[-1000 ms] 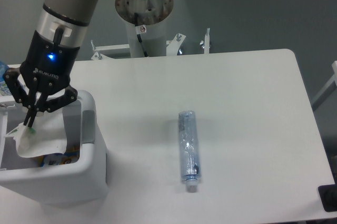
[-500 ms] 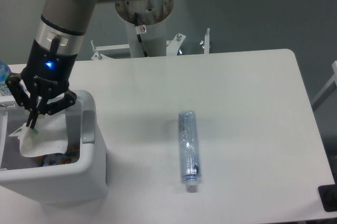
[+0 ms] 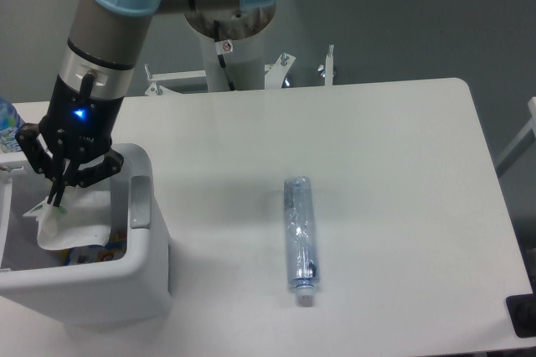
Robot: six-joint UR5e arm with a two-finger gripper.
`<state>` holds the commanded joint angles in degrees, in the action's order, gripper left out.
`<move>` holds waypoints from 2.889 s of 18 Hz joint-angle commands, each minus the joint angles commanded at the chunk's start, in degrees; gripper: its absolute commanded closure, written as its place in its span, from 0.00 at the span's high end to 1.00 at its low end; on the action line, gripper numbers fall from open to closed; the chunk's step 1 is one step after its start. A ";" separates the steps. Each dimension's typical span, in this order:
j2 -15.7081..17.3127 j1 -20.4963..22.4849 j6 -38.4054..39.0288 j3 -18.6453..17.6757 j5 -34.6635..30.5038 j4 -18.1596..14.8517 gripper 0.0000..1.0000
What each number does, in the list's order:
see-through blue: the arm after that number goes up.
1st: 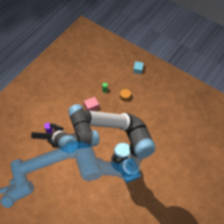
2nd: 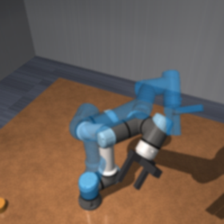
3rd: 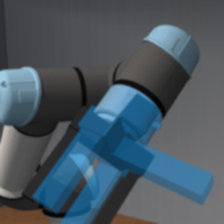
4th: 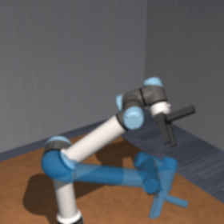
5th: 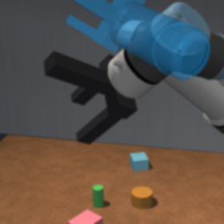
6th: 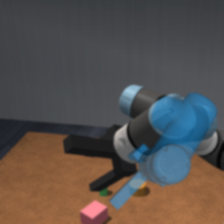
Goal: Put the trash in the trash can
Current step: 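Carry the tissue over the white bin and lower it inside, then open the gripper to drop the tissue and move toward the bottle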
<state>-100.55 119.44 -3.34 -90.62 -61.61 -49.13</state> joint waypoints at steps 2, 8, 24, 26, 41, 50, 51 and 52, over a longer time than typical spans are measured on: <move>0.00 0.00 -0.70 0.26 0.09 0.18 0.53; 0.44 0.26 -3.16 1.58 -0.79 0.26 0.98; 4.66 21.69 -3.16 2.55 -4.31 0.18 1.00; 4.66 24.42 -3.51 2.55 -4.31 0.26 1.00; 0.36 29.62 -18.89 2.64 -11.34 0.00 1.00; -7.37 29.62 -21.44 2.72 -12.22 0.00 1.00; -9.47 29.62 -22.05 2.99 -12.30 0.09 1.00; -11.32 29.62 -24.06 3.08 -12.39 0.26 1.00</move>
<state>-111.87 149.06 -27.40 -87.54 -74.00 -48.87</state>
